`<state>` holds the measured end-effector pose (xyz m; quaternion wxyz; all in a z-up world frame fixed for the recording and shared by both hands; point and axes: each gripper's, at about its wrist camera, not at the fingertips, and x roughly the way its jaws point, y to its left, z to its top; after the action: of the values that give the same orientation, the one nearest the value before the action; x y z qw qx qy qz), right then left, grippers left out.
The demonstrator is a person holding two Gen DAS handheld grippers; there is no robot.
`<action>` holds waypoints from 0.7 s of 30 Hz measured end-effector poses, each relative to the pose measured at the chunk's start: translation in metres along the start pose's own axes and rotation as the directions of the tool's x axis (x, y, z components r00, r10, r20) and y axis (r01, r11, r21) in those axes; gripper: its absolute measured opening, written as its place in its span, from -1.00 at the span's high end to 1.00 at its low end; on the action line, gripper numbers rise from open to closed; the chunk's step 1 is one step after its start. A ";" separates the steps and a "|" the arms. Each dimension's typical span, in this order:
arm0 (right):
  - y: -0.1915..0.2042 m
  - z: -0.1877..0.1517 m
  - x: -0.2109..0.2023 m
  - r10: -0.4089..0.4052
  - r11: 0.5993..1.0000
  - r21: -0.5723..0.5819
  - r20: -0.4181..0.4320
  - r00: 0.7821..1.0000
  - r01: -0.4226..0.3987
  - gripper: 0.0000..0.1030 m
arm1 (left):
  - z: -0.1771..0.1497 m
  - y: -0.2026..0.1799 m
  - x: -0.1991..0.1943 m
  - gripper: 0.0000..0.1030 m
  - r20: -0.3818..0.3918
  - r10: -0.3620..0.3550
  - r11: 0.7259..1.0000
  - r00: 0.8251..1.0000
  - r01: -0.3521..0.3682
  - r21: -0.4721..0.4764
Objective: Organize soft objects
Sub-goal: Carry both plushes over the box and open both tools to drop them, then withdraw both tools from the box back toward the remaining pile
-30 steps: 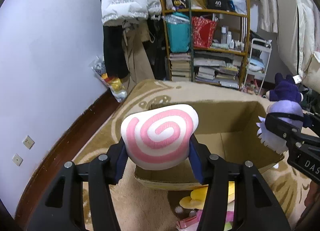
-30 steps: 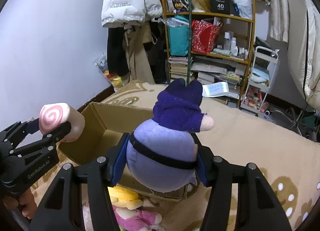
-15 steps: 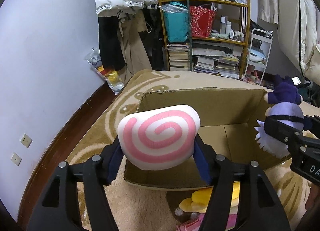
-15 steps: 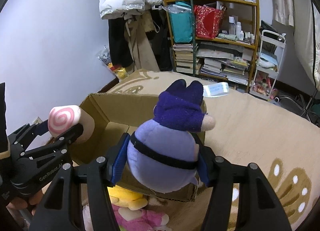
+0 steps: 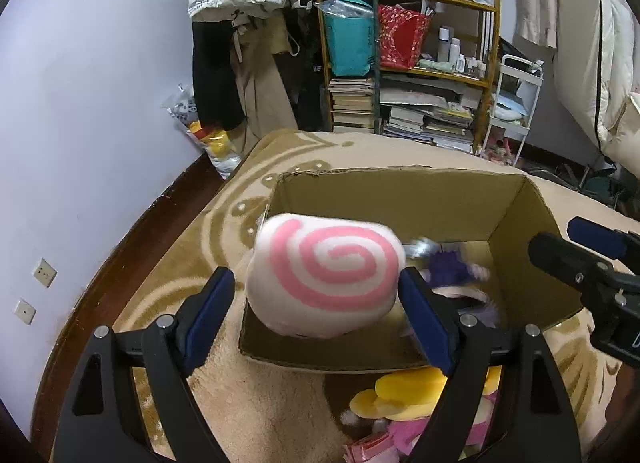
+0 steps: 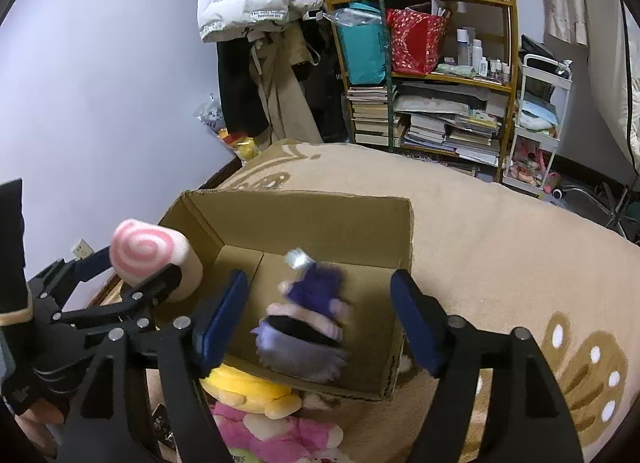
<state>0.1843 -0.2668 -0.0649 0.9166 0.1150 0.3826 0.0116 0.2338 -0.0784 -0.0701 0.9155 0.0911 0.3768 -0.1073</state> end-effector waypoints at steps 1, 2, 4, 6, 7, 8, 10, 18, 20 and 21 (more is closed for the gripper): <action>0.000 0.001 0.000 0.002 1.000 0.001 0.001 1.000 -0.002 -0.54 | 0.000 0.000 -0.002 -0.68 0.006 0.001 1.000 1.000 -0.001 0.001; 0.000 0.000 -0.001 0.002 1.000 0.001 0.001 1.000 -0.002 -0.59 | 0.000 0.000 -0.004 -0.73 0.015 0.003 1.000 1.000 -0.003 0.001; 0.000 0.001 -0.002 -0.004 1.000 0.004 0.003 1.000 0.004 -0.64 | 0.003 0.000 -0.009 -0.86 0.039 0.010 1.000 0.999 -0.010 0.004; 0.000 0.002 -0.005 -0.001 1.000 0.007 0.010 1.000 0.001 -0.64 | 0.003 0.000 -0.011 -0.86 0.042 0.016 1.000 0.999 -0.016 0.005; 0.000 0.001 -0.006 0.001 1.000 0.007 0.013 1.000 -0.001 -0.64 | 0.004 -0.001 -0.012 -0.86 0.039 0.014 1.000 0.999 -0.014 0.005; 0.000 0.002 -0.007 0.000 1.000 0.005 0.016 1.000 -0.001 -0.65 | 0.003 0.000 -0.013 -0.86 0.033 0.014 1.000 0.999 -0.014 0.005; 0.001 0.002 -0.009 -0.001 1.000 0.004 0.016 1.000 0.001 -0.71 | 0.002 0.001 -0.014 -0.86 0.028 0.021 1.000 0.999 -0.021 0.003; 0.010 -0.005 -0.020 -0.018 1.000 -0.022 0.006 1.000 0.019 -1.00 | -0.006 0.007 -0.043 -0.87 0.020 0.036 0.999 0.999 -0.036 0.000; 0.012 -0.008 -0.024 -0.021 0.999 -0.024 0.001 1.000 0.021 -1.00 | -0.009 0.008 -0.051 -0.88 0.019 0.044 0.999 0.999 -0.044 0.003; 0.012 -0.008 -0.026 -0.019 1.000 -0.022 -0.003 1.000 0.018 -1.00 | -0.010 0.008 -0.054 -0.88 0.017 0.047 0.999 0.999 -0.047 0.003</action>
<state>0.1610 -0.2563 -0.0500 0.9173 0.1012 0.3849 0.0075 0.1919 -0.0612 -0.0386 0.9209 0.1003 0.3665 -0.0871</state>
